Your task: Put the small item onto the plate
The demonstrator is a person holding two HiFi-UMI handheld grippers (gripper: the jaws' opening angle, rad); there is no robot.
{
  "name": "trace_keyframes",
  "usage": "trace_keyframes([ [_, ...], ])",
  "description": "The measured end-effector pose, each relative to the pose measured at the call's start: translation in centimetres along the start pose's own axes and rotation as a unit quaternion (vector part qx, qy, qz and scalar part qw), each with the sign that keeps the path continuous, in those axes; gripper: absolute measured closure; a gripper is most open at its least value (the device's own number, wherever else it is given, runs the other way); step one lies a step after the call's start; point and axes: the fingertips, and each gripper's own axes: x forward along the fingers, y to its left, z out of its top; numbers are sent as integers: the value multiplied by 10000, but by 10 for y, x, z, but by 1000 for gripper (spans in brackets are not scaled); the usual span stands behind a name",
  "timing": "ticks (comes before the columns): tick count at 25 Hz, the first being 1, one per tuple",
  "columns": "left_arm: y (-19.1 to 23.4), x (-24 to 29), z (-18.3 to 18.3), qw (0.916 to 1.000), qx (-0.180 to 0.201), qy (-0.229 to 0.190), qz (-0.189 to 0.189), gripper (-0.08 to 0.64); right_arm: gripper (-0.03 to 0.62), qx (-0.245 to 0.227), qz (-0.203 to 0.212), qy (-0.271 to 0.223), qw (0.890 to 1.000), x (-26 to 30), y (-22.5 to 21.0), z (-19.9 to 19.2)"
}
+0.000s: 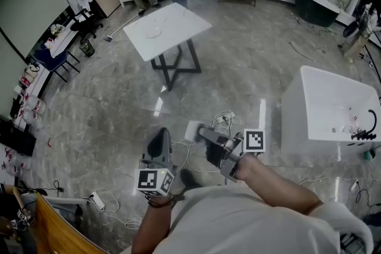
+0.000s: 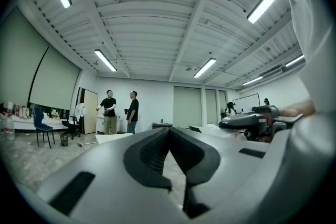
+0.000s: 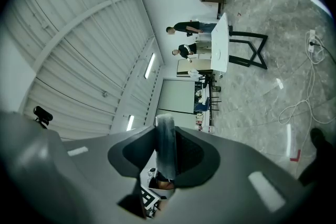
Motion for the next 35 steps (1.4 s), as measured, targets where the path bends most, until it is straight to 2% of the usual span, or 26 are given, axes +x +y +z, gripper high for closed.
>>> trace_keyframes([
  [5,22,2,-7,9999,-102,13,38,554,489,-33,-99,3,9999,16,-12,0],
  [13,105,34,-3,9999,-162,-34,26,554,489,-25,-193,-50,9998,97,-38,18],
  [23,209,92,15,9990,-93,50,-446,554,489,-134,-300,-360,9988,216,-63,59],
  [27,236,110,24,9978,-74,105,-651,554,489,-125,-362,-410,9984,251,-72,70],
  [35,275,140,27,9983,-58,93,-568,554,489,-156,-423,-421,9981,283,-90,104],
])
